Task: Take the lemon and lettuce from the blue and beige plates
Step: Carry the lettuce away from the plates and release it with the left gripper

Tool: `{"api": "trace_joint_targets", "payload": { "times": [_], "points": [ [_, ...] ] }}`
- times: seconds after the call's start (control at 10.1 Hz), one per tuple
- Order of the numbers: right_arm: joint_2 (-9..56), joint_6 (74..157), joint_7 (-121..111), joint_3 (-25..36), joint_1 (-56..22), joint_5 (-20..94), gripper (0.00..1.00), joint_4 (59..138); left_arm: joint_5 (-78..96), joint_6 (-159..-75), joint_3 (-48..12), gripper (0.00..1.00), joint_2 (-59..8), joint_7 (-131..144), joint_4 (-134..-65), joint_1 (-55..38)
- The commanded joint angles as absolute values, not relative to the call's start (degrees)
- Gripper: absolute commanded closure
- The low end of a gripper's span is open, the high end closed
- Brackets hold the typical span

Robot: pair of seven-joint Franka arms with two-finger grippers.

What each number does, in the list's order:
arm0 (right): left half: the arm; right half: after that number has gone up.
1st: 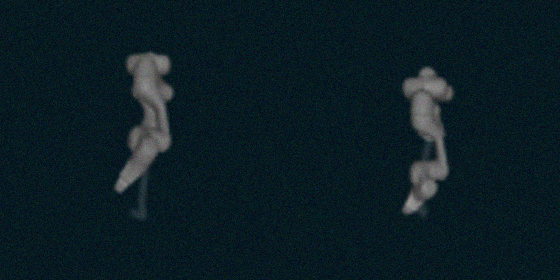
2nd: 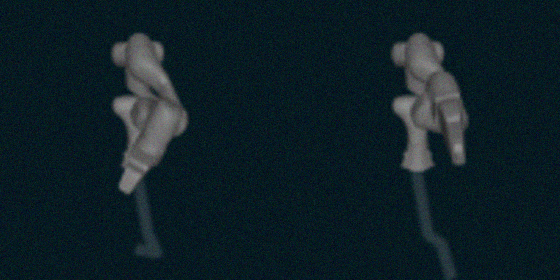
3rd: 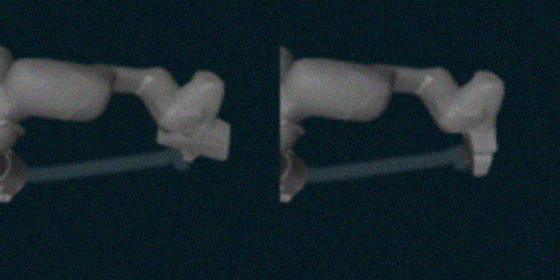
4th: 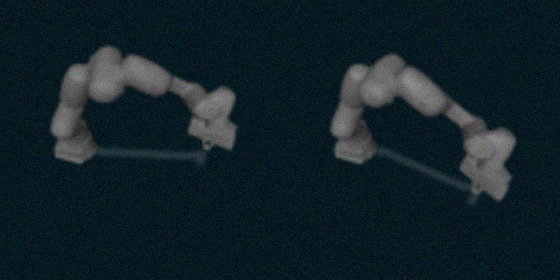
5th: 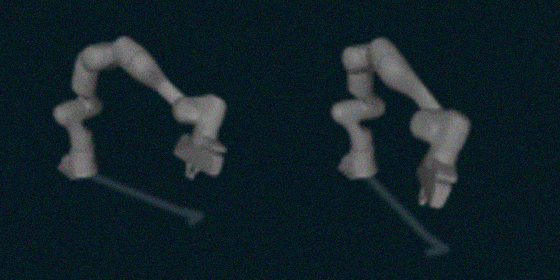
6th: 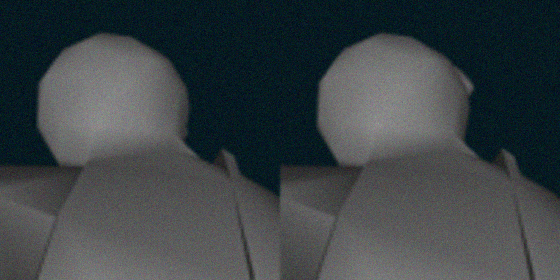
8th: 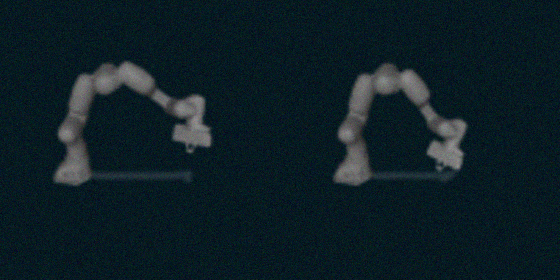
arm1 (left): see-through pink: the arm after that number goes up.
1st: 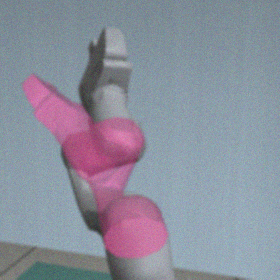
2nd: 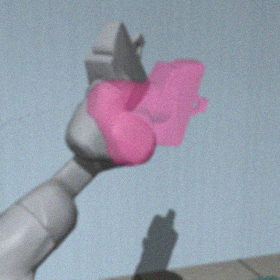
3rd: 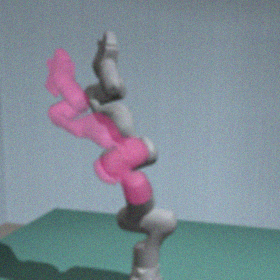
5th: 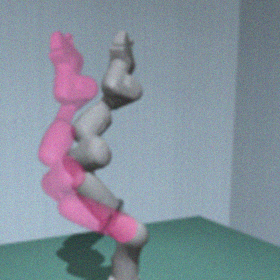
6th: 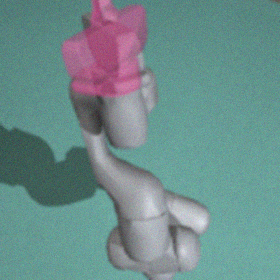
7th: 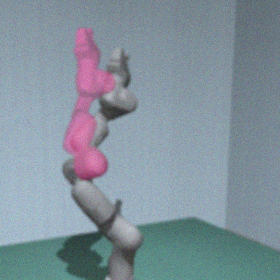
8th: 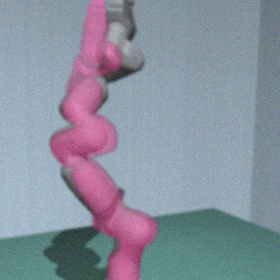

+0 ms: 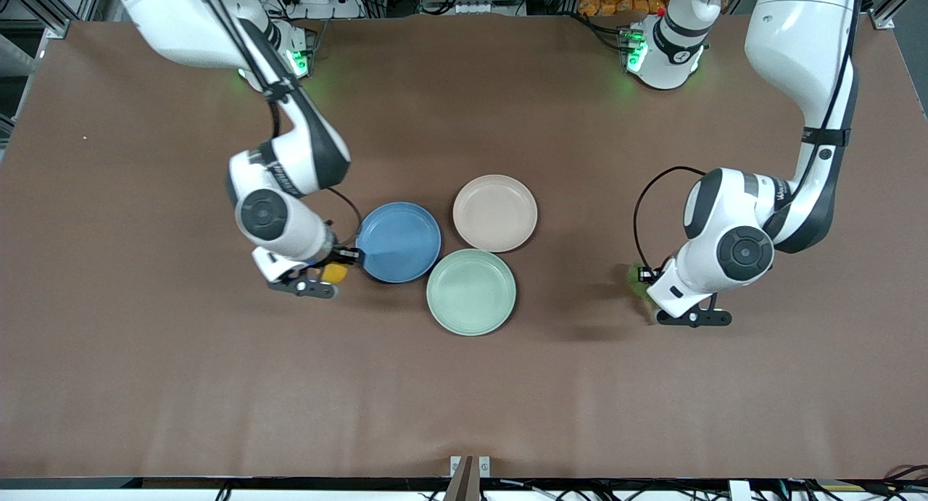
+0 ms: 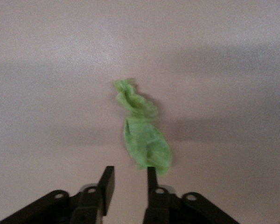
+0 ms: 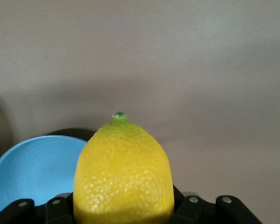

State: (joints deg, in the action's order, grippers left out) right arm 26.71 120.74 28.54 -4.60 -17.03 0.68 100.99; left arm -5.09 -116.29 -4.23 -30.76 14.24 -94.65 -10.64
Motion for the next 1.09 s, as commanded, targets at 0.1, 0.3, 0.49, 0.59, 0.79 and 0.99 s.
{"api": "trace_joint_targets", "payload": {
  "times": [0.1, 0.3, 0.49, 0.59, 0.79, 0.99],
  "points": [
    [23.56, 118.13, 18.49, -5.01, -11.97, 0.09, 0.64, 102.30, -5.63, -116.89, -4.92, 0.00, -27.44, 15.20, -98.16, -10.37],
    [21.81, 118.13, 11.72, -4.49, -8.37, 0.00, 0.64, 104.23, -4.84, -120.21, -4.92, 0.00, -23.32, 15.29, -104.72, -9.23],
    [19.96, 118.12, 3.99, -1.78, -6.77, 0.00, 0.64, 106.16, -4.13, -126.10, -4.83, 0.00, -17.87, 15.29, -113.78, -8.01],
    [19.60, 118.12, 1.08, -0.28, -6.33, 0.00, 0.64, 106.43, -4.13, -126.12, -4.83, 0.00, -16.01, 15.38, -115.91, -7.74],
    [19.69, 118.04, -4.37, 2.10, -5.63, 0.00, 0.63, 106.61, -4.13, -126.04, -4.75, 0.00, -12.06, 17.21, -120.13, -7.73],
    [20.21, 118.65, -9.38, 4.21, -3.79, 0.00, 0.62, 107.05, -4.48, -122.46, -5.70, 0.00, -9.85, 20.90, -120.24, -8.35]
  ]
}}
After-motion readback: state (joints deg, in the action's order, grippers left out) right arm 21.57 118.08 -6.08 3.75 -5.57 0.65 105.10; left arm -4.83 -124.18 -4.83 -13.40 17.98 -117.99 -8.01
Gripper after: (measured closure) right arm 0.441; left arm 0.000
